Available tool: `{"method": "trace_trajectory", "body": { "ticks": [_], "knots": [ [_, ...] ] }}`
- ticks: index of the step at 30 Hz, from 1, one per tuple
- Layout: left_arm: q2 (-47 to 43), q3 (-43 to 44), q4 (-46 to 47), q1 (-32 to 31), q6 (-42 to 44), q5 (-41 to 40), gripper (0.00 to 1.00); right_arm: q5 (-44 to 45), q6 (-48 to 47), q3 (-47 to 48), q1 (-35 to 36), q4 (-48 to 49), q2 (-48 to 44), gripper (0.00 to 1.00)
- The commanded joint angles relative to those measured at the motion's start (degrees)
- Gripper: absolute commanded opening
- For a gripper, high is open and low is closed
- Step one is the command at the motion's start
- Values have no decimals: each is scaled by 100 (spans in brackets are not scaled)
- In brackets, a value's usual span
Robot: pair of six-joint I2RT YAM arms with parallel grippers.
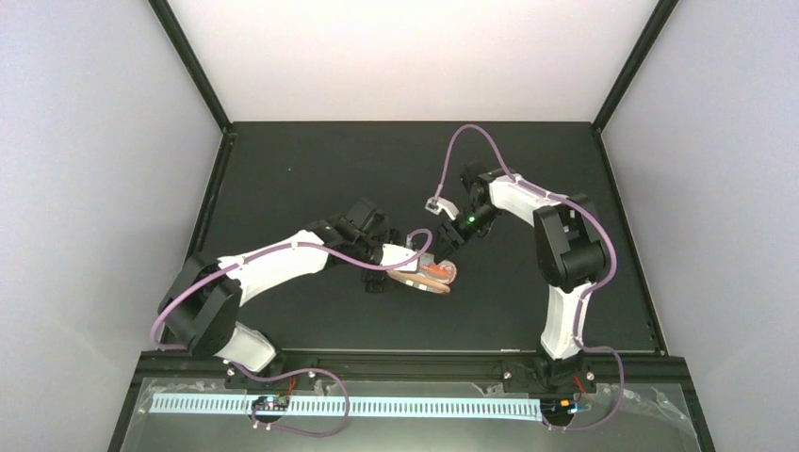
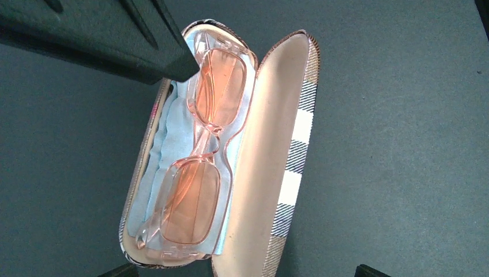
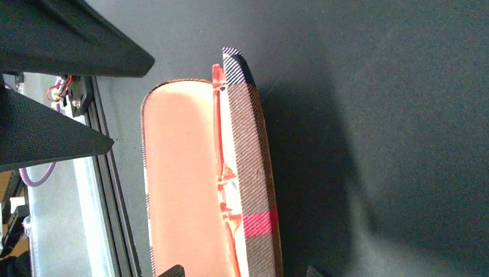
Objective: Organize the sunglasses
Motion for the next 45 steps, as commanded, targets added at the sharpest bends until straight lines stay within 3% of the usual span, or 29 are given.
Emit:
{"method": "trace_trajectory", "body": {
  "ticks": [1, 15, 45],
  "knots": [
    [-256, -212, 535, -26, 55, -25, 99, -106, 43, 262, 99, -27, 278, 56],
    [16, -256, 998, -80, -108, -339, 99, -337, 48, 560, 177, -166, 609, 33],
    [865, 526, 553, -135, -283, -107, 99, -443, 61, 305, 186, -28, 550, 18]
  ]
}}
